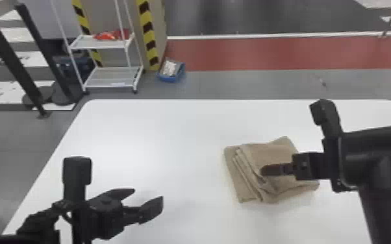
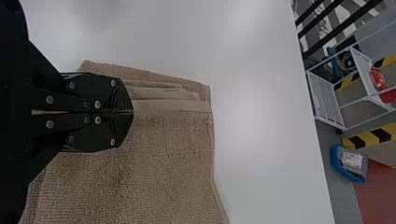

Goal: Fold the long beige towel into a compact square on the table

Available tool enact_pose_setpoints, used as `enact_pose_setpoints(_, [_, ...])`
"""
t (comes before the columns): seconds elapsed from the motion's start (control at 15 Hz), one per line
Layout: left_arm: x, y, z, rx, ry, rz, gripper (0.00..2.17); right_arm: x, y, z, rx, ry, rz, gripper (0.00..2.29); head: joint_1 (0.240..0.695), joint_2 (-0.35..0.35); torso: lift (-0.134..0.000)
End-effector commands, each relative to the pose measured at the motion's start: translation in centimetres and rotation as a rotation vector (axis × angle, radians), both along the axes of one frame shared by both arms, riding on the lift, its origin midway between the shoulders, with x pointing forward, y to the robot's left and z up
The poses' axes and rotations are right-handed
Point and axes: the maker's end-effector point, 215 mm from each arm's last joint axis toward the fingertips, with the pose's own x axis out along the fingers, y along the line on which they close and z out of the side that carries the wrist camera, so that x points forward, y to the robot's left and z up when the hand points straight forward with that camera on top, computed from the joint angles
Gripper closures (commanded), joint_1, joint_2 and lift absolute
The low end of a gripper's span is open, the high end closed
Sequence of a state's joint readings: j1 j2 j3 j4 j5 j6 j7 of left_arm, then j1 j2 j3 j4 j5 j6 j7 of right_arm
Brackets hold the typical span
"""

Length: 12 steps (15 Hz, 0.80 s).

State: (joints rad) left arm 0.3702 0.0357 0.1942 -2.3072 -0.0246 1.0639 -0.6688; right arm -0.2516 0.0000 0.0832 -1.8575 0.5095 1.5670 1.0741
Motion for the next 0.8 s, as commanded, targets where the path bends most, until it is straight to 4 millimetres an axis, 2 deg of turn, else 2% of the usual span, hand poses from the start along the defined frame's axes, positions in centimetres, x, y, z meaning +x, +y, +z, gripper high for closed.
enact_pose_setpoints(0.0, [-0.1, 0.1, 0.0, 0.002, 0.001, 0.001, 0.08, -0.8, 1.2, -0.9, -0.007, 0.026, 0.031, 2.25, 0.695, 0.103, -0.124])
enact_pose_setpoints(0.53, [-0.3, 0.2, 0.0, 0.0, 0.001, -0.001, 0.08, -2.7, 4.1, -2.6, -0.016, 0.066, 0.108, 2.25, 0.695, 0.148, -0.124])
enact_pose_setpoints(0.67, [-0.3, 0.2, 0.1, -0.002, 0.001, -0.001, 0.08, -3.0, 4.3, -2.1, 0.001, 0.056, 0.113, 2.25, 0.695, 0.163, -0.124])
enact_pose_setpoints(0.73, [-0.3, 0.2, 0.1, -0.001, 0.001, 0.0, 0.08, -3.0, 4.2, -1.1, 0.029, 0.037, 0.11, 2.25, 0.695, 0.166, -0.124])
